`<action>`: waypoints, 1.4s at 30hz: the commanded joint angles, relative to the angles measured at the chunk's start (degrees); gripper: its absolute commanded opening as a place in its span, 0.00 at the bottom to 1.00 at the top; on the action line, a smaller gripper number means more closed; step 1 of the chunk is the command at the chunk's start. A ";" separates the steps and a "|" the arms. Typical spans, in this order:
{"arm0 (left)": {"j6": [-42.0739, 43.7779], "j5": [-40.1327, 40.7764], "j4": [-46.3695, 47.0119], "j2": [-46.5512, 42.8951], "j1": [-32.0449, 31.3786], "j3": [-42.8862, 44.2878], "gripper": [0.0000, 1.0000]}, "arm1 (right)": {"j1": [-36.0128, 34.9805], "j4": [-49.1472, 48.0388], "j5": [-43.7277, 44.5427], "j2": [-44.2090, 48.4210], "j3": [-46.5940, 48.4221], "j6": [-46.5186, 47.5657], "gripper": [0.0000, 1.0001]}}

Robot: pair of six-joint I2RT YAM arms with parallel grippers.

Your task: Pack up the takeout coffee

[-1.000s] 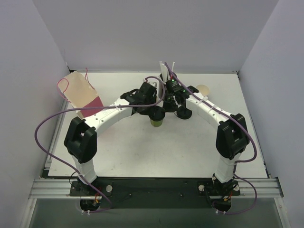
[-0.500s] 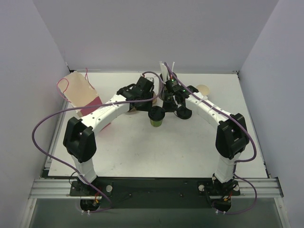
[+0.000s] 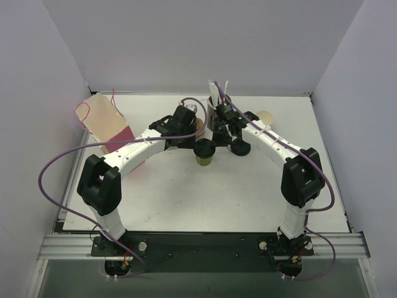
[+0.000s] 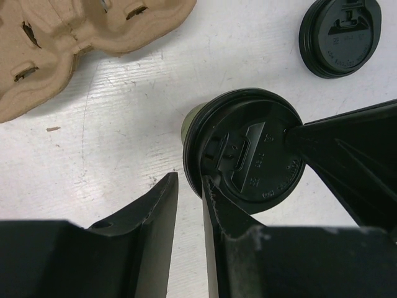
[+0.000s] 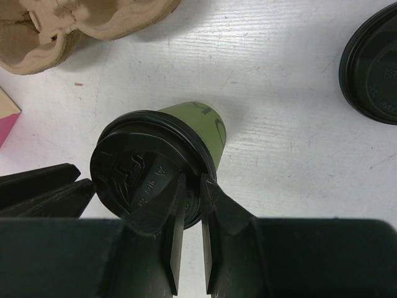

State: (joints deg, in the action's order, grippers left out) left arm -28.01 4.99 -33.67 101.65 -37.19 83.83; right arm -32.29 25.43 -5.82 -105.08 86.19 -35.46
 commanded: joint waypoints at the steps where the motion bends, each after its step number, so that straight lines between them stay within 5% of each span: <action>1: -1.26 -1.04 -0.61 1.89 -0.78 -5.60 0.32 | -0.49 7.71 1.17 -4.17 -1.47 1.36 0.11; 15: -1.08 -4.47 -1.75 -5.05 2.21 7.22 0.33 | -0.49 7.79 1.43 -4.79 -1.29 1.36 0.11; 31: -2.40 -5.44 3.26 2.16 0.89 -6.66 0.31 | -0.49 7.79 1.08 -5.32 -1.03 1.54 0.11; 42: -1.08 -5.61 1.68 0.84 0.98 -2.45 0.31 | -0.49 7.79 1.25 -5.31 -1.29 1.36 0.11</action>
State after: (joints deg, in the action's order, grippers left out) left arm -30.52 -0.69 -28.53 100.88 -35.53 80.53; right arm -32.23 25.98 -5.98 -105.86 87.24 -35.29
